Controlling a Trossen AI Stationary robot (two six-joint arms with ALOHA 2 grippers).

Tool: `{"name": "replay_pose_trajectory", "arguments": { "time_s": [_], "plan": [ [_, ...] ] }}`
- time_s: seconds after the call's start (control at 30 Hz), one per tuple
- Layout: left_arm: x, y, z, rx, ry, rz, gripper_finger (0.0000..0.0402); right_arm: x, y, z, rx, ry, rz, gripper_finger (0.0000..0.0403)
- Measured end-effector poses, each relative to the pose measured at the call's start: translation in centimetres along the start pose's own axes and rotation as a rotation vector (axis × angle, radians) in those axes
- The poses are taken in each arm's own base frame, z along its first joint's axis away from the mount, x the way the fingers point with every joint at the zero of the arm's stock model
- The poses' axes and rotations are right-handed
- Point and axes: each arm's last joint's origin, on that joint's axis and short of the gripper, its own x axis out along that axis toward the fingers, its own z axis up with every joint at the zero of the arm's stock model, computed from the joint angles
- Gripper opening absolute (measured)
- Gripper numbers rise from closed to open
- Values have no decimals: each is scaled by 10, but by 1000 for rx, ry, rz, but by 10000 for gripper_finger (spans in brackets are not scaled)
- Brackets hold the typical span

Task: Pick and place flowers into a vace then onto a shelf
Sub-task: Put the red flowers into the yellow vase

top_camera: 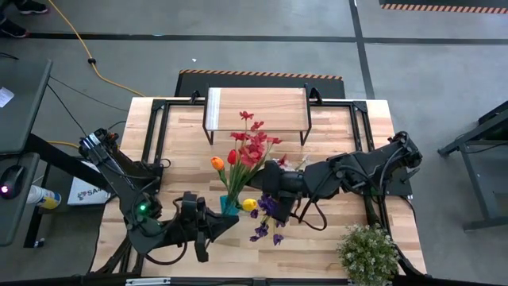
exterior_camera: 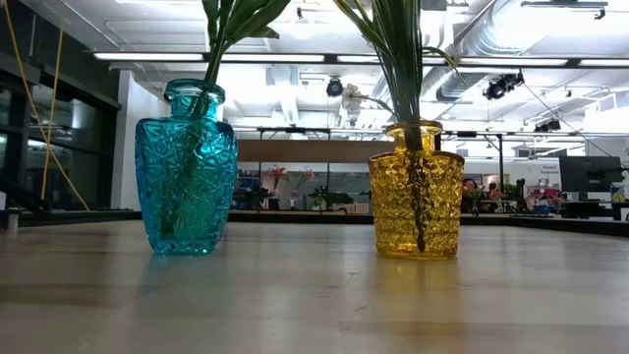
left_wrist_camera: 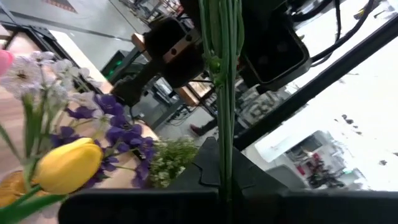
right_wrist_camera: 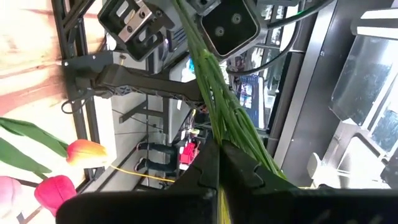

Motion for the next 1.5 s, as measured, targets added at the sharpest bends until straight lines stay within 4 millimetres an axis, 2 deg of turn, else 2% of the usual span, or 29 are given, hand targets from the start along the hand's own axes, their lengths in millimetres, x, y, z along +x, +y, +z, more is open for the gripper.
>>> {"name": "replay_pose_trajectory", "arguments": {
  "time_s": [0.3, 0.87, 1.23, 1.5],
  "plan": [
    [0, 3, -1, 28, -13, 31, 22, -1, 3, 0, 78, 55, 29, 10],
    [0, 6, -2, 88, -36, 74, 22, -20, 13, 19, 170, 294, 62, 110],
    [-1, 8, -1, 163, -89, 132, 22, -38, 24, 32, 283, 467, 51, 113],
    [-1, 8, 1, 249, -112, 160, 22, -53, 31, 30, 446, 554, 17, 113]
  ]
}}
